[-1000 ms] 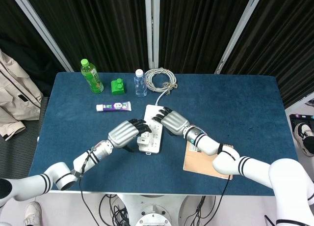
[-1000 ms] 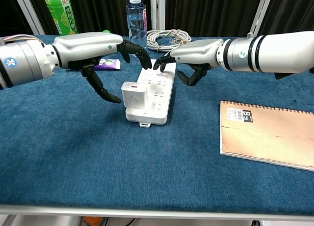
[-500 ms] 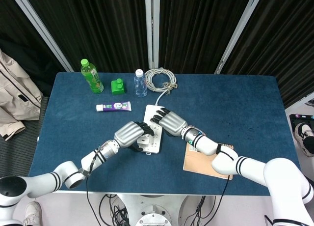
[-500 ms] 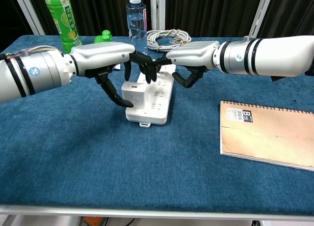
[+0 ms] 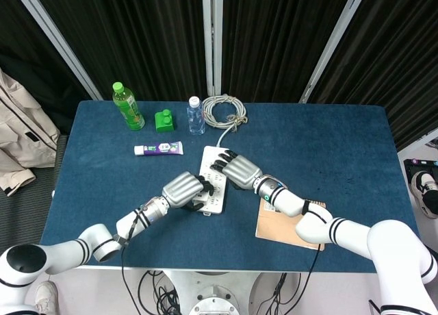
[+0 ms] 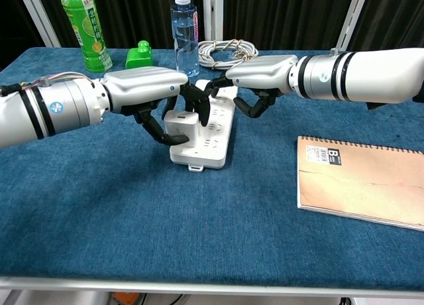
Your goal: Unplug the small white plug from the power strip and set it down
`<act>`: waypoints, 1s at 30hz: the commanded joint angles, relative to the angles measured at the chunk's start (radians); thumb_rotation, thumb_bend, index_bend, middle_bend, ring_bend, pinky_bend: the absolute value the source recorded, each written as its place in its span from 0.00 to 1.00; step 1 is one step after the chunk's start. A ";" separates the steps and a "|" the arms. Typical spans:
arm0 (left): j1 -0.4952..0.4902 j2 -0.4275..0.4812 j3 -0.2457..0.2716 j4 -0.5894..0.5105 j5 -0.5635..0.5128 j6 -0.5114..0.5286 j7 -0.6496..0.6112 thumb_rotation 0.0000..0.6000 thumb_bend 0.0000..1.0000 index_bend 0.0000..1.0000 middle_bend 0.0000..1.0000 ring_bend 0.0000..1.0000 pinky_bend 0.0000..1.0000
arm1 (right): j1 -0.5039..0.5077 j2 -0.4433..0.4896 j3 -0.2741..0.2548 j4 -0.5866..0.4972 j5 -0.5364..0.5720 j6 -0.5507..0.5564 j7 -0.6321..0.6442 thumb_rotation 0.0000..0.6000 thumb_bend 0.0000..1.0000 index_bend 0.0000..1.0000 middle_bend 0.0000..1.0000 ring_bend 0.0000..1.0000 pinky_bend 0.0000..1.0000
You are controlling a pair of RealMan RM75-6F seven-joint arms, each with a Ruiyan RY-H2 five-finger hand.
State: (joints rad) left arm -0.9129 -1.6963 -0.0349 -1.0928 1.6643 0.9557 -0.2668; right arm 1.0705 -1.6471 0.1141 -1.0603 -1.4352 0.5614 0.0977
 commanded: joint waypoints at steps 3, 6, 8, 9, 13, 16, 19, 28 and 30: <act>-0.011 0.006 0.017 0.014 0.012 -0.003 0.014 1.00 0.33 0.42 0.46 0.42 0.65 | 0.002 -0.004 -0.003 0.003 0.003 -0.001 0.002 1.00 0.75 0.14 0.17 0.00 0.00; -0.016 0.004 0.020 0.023 0.014 0.003 0.011 1.00 0.34 0.44 0.51 0.48 0.72 | 0.003 -0.007 -0.005 0.006 0.003 0.000 0.004 1.00 0.75 0.15 0.17 0.00 0.00; -0.020 0.001 0.025 0.037 0.020 0.006 0.017 1.00 0.35 0.47 0.55 0.54 0.78 | 0.004 -0.008 -0.007 0.009 0.003 -0.002 0.007 1.00 0.75 0.15 0.18 0.00 0.00; -0.022 0.000 0.027 0.041 0.023 0.009 0.013 1.00 0.35 0.48 0.58 0.57 0.81 | 0.005 -0.008 -0.008 0.011 0.003 -0.002 0.008 1.00 0.75 0.15 0.18 0.00 0.00; -0.031 -0.009 0.038 0.073 0.045 0.030 -0.002 1.00 0.38 0.57 0.69 0.69 0.92 | 0.007 -0.010 -0.010 0.015 0.004 -0.003 0.009 1.00 0.75 0.15 0.18 0.00 0.00; -0.036 -0.017 0.045 0.103 0.057 0.048 -0.021 1.00 0.42 0.61 0.75 0.75 0.98 | 0.010 -0.014 -0.012 0.018 0.005 -0.006 0.009 1.00 0.75 0.15 0.18 0.00 0.00; -0.040 -0.017 0.050 0.110 0.063 0.059 -0.035 1.00 0.44 0.63 0.77 0.77 1.00 | 0.013 -0.017 -0.014 0.020 0.005 -0.010 0.008 1.00 0.75 0.15 0.18 0.00 0.00; -0.039 -0.004 0.052 0.102 0.059 0.095 -0.077 1.00 0.45 0.64 0.78 0.77 1.00 | 0.012 -0.020 -0.021 0.022 0.011 -0.010 -0.001 1.00 0.75 0.15 0.18 0.00 0.00; -0.038 -0.003 0.053 0.103 0.057 0.099 -0.080 1.00 0.45 0.64 0.78 0.77 1.00 | 0.012 -0.020 -0.022 0.022 0.012 -0.010 -0.004 1.00 0.75 0.15 0.18 0.00 0.00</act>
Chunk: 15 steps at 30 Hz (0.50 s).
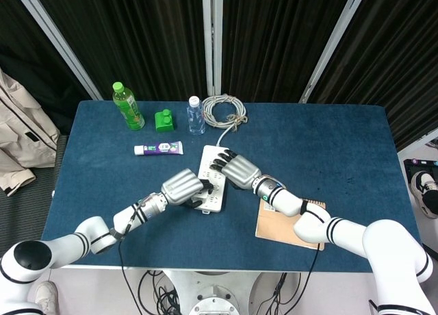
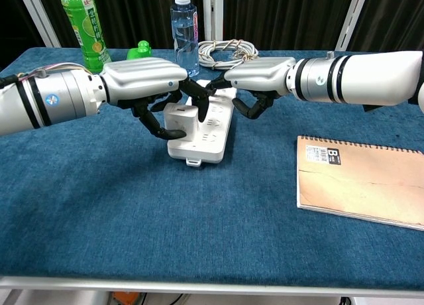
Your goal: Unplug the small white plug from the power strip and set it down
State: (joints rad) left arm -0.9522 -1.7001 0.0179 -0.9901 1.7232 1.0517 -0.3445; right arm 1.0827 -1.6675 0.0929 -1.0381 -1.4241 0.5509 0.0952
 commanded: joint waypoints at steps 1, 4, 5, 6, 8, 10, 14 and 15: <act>0.001 0.001 0.001 0.001 -0.002 0.005 -0.002 1.00 0.45 0.64 0.78 0.77 1.00 | -0.001 0.000 -0.001 0.000 0.000 0.001 -0.003 1.00 0.75 0.16 0.18 0.00 0.00; 0.002 0.003 0.004 -0.001 -0.003 0.006 -0.004 1.00 0.45 0.64 0.78 0.77 1.00 | -0.002 0.001 -0.005 -0.001 -0.002 0.004 -0.010 1.00 0.75 0.17 0.18 0.00 0.00; 0.001 0.003 0.005 -0.002 -0.004 0.006 -0.006 1.00 0.45 0.64 0.78 0.77 1.00 | -0.002 0.001 -0.007 -0.001 -0.004 0.007 -0.017 1.00 0.75 0.17 0.18 0.00 0.00; 0.001 0.003 0.006 -0.002 -0.004 0.005 -0.007 1.00 0.45 0.64 0.78 0.77 1.00 | -0.003 0.001 -0.009 0.000 -0.006 0.009 -0.023 1.00 0.75 0.17 0.18 0.00 0.00; 0.000 0.004 0.007 -0.003 -0.005 0.005 -0.008 1.00 0.45 0.64 0.78 0.77 1.00 | -0.004 0.000 -0.013 0.001 -0.008 0.014 -0.040 1.00 0.75 0.18 0.18 0.00 0.00; 0.000 0.005 0.008 -0.005 -0.005 0.008 -0.007 1.00 0.45 0.64 0.78 0.77 1.00 | -0.005 -0.001 -0.015 0.003 -0.008 0.018 -0.057 1.00 0.75 0.18 0.19 0.00 0.00; 0.002 0.010 0.008 -0.011 -0.007 0.017 -0.004 1.00 0.45 0.64 0.78 0.77 1.00 | -0.011 0.000 -0.018 -0.003 -0.002 0.025 -0.086 1.00 0.75 0.19 0.19 0.00 0.00; 0.003 0.012 0.008 -0.013 -0.007 0.018 -0.003 1.00 0.45 0.64 0.78 0.77 1.00 | -0.012 0.001 -0.017 -0.005 0.000 0.027 -0.090 1.00 0.75 0.19 0.19 0.00 0.00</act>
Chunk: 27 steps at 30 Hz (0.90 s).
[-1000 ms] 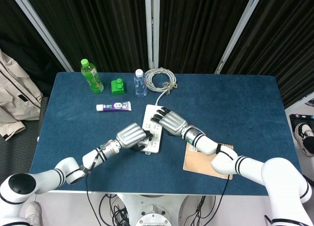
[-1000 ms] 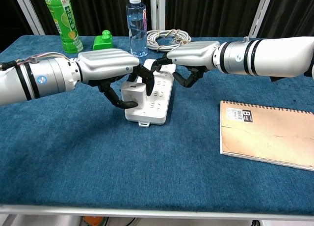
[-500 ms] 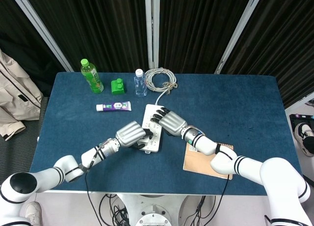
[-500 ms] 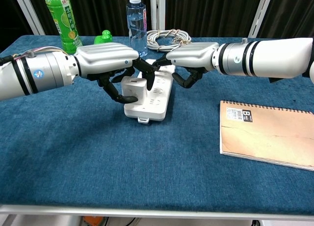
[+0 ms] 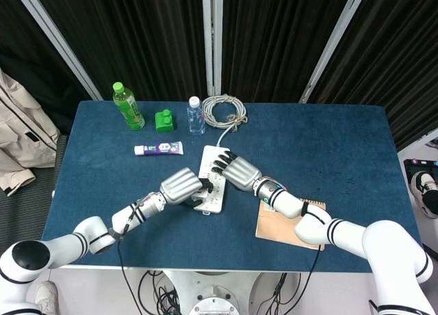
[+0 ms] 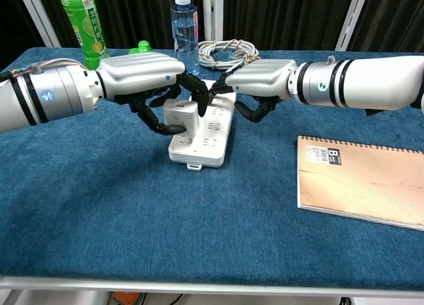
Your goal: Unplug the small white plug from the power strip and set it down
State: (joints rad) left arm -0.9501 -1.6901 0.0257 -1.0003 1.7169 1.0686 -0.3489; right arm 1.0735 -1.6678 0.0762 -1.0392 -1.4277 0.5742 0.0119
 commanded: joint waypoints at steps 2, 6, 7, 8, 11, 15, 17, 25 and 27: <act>0.001 0.007 -0.001 -0.008 -0.002 0.002 0.006 1.00 0.45 0.64 0.78 0.77 1.00 | -0.007 0.003 0.000 -0.010 0.007 0.008 -0.013 1.00 0.75 0.19 0.19 0.00 0.00; 0.004 0.018 -0.004 -0.021 -0.001 0.018 0.019 1.00 0.45 0.64 0.78 0.77 1.00 | -0.013 0.009 0.005 -0.019 0.011 0.024 -0.017 1.00 0.75 0.19 0.19 0.00 0.00; 0.006 0.024 -0.005 -0.026 -0.001 0.025 0.026 1.00 0.45 0.64 0.78 0.77 1.00 | -0.015 0.011 0.007 -0.022 0.011 0.030 -0.015 1.00 0.75 0.19 0.19 0.00 0.00; 0.011 0.033 -0.007 -0.035 -0.001 0.037 0.038 1.00 0.45 0.64 0.78 0.77 1.00 | -0.019 0.015 0.010 -0.027 0.010 0.039 -0.012 1.00 0.75 0.19 0.19 0.00 0.00; 0.034 0.063 -0.013 -0.063 -0.010 0.070 0.072 1.00 0.45 0.64 0.78 0.77 1.00 | -0.029 0.029 0.018 -0.044 0.004 0.073 -0.001 1.00 0.75 0.19 0.19 0.00 0.00; 0.087 0.093 -0.013 -0.082 -0.054 0.086 0.117 1.00 0.45 0.62 0.76 0.73 0.97 | -0.045 0.062 0.028 -0.082 -0.010 0.126 0.014 1.00 0.75 0.19 0.18 0.00 0.00; 0.115 0.098 -0.010 -0.082 -0.088 0.071 0.137 1.00 0.44 0.60 0.74 0.69 0.92 | -0.056 0.088 0.035 -0.112 -0.014 0.156 0.017 1.00 0.75 0.19 0.18 0.00 0.00; 0.179 0.090 -0.010 -0.096 -0.202 -0.019 0.277 1.00 0.32 0.32 0.42 0.31 0.48 | -0.115 0.212 0.059 -0.266 -0.003 0.260 -0.010 1.00 0.67 0.19 0.18 0.00 0.00; 0.191 0.094 -0.018 -0.114 -0.225 -0.027 0.315 1.00 0.23 0.23 0.32 0.22 0.39 | -0.140 0.248 0.060 -0.311 0.006 0.288 -0.028 1.00 0.55 0.19 0.18 0.00 0.00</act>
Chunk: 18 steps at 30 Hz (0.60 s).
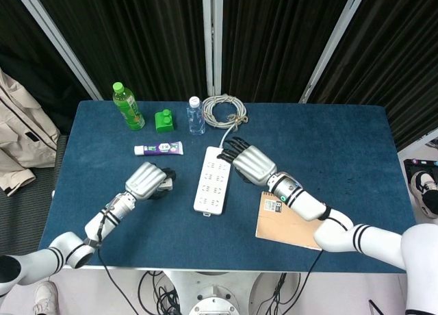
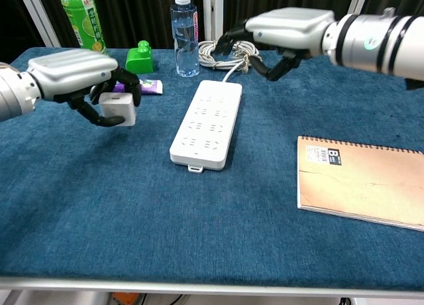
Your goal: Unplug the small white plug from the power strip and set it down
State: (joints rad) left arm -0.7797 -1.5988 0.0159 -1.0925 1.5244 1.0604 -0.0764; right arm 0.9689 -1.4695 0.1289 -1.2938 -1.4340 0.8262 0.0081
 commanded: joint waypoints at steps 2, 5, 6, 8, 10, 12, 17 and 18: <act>0.040 0.012 -0.021 -0.049 -0.048 0.008 0.069 1.00 0.18 0.18 0.24 0.15 0.31 | -0.066 0.090 0.004 -0.103 0.021 0.069 -0.043 1.00 0.42 0.19 0.18 0.00 0.00; 0.082 0.040 -0.033 -0.095 -0.061 0.066 0.080 1.00 0.15 0.13 0.19 0.11 0.24 | -0.124 0.157 -0.008 -0.173 0.038 0.125 -0.072 1.00 0.32 0.16 0.17 0.00 0.00; 0.097 0.054 -0.034 -0.114 -0.064 0.083 0.079 1.00 0.14 0.12 0.19 0.10 0.23 | -0.144 0.177 -0.012 -0.194 0.041 0.145 -0.080 1.00 0.31 0.15 0.17 0.00 0.00; 0.136 0.095 -0.035 -0.163 -0.065 0.137 0.070 1.00 0.14 0.12 0.19 0.10 0.23 | -0.195 0.225 -0.028 -0.240 0.040 0.202 -0.099 1.00 0.30 0.14 0.16 0.00 0.00; 0.178 0.135 -0.035 -0.203 -0.068 0.193 0.059 1.00 0.13 0.12 0.19 0.10 0.23 | -0.245 0.268 -0.047 -0.273 0.033 0.255 -0.109 1.00 0.30 0.14 0.16 0.00 0.00; 0.234 0.190 -0.030 -0.247 -0.081 0.252 0.058 1.00 0.13 0.12 0.19 0.10 0.22 | -0.309 0.315 -0.072 -0.304 0.025 0.321 -0.118 1.00 0.31 0.13 0.16 0.00 0.00; 0.386 0.299 -0.022 -0.315 -0.153 0.392 0.098 1.00 0.13 0.12 0.19 0.10 0.20 | -0.478 0.392 -0.131 -0.343 0.015 0.496 -0.116 1.00 0.31 0.10 0.15 0.00 0.00; 0.413 0.314 -0.019 -0.324 -0.168 0.412 0.104 1.00 0.13 0.12 0.19 0.10 0.20 | -0.509 0.398 -0.139 -0.345 0.013 0.530 -0.114 1.00 0.31 0.09 0.15 0.00 0.00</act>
State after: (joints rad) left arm -0.4361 -1.3393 -0.0093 -1.3746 1.4003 1.4086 0.0066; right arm 0.5443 -1.1099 0.0286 -1.6111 -1.4128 1.2687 -0.1026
